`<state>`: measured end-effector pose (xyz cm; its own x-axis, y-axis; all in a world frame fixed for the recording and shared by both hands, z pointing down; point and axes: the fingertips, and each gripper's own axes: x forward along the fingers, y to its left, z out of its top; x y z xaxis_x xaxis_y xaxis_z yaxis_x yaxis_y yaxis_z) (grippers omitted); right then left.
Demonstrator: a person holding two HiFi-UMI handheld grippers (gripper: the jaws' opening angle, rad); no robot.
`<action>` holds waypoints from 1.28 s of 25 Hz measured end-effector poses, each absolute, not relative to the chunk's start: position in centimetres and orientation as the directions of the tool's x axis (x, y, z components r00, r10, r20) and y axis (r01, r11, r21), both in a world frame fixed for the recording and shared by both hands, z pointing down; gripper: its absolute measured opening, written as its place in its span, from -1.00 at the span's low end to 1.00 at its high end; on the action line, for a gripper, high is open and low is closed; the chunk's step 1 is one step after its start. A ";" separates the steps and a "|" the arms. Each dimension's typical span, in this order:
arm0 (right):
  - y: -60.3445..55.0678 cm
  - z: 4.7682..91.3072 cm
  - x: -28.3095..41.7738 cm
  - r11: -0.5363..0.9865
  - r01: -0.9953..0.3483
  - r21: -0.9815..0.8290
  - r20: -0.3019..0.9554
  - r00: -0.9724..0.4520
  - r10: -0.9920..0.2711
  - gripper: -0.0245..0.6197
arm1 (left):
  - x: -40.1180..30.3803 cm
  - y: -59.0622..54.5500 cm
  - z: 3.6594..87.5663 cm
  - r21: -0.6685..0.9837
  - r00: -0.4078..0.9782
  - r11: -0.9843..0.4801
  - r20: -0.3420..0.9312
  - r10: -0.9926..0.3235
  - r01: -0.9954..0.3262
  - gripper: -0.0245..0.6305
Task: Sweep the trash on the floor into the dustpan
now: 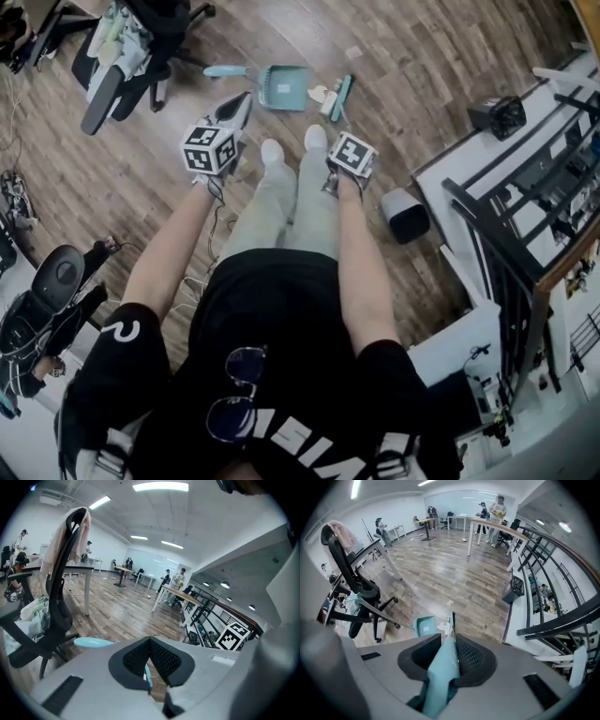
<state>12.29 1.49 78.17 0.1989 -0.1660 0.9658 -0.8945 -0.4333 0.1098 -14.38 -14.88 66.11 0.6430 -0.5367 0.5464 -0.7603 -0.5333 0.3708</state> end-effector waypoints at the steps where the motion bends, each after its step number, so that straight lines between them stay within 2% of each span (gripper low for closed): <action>1: 1.1 78.2 12.3 -0.423 -0.900 0.100 0.967 0.188 -0.171 -0.65 | -14.3 -15.2 66.1 0.368 0.636 -0.526 0.547 -0.544 -0.767 -0.93; 12: -1.7 78.0 9.6 -0.326 -0.945 0.031 0.978 0.097 -0.187 -0.66 | -16.1 -16.6 66.9 0.390 0.584 -0.434 0.550 -0.597 -0.812 -0.93; 14: -2.2 78.1 7.7 -0.293 -0.956 -0.024 0.978 0.038 -0.205 -0.67 | -16.9 -16.0 66.8 0.396 0.579 -0.422 0.547 -0.605 -0.816 -0.93; 17: -4.6 77.7 2.8 -0.249 -0.939 -0.238 0.931 -0.147 -0.333 -0.66 | -18.5 -15.0 66.6 0.394 0.572 -0.416 0.546 -0.612 -0.820 -0.93; 18: -4.7 77.4 2.1 -0.239 -0.936 -0.259 0.923 -0.167 -0.345 -0.67 | -19.0 -14.7 66.4 0.392 0.573 -0.418 0.543 -0.614 -0.820 -0.93; 25: -2.2 73.9 3.5 -0.284 -0.937 -0.202 0.932 -0.094 -0.351 -0.66 | -21.7 -13.0 63.9 0.386 0.585 -0.440 0.519 -0.623 -0.811 -0.93; 32: -0.4 67.7 7.8 -0.343 -0.925 -0.163 0.893 0.010 -0.449 -0.66 | -20.5 -13.1 59.1 0.388 0.633 -0.501 0.442 -0.635 -0.774 -0.93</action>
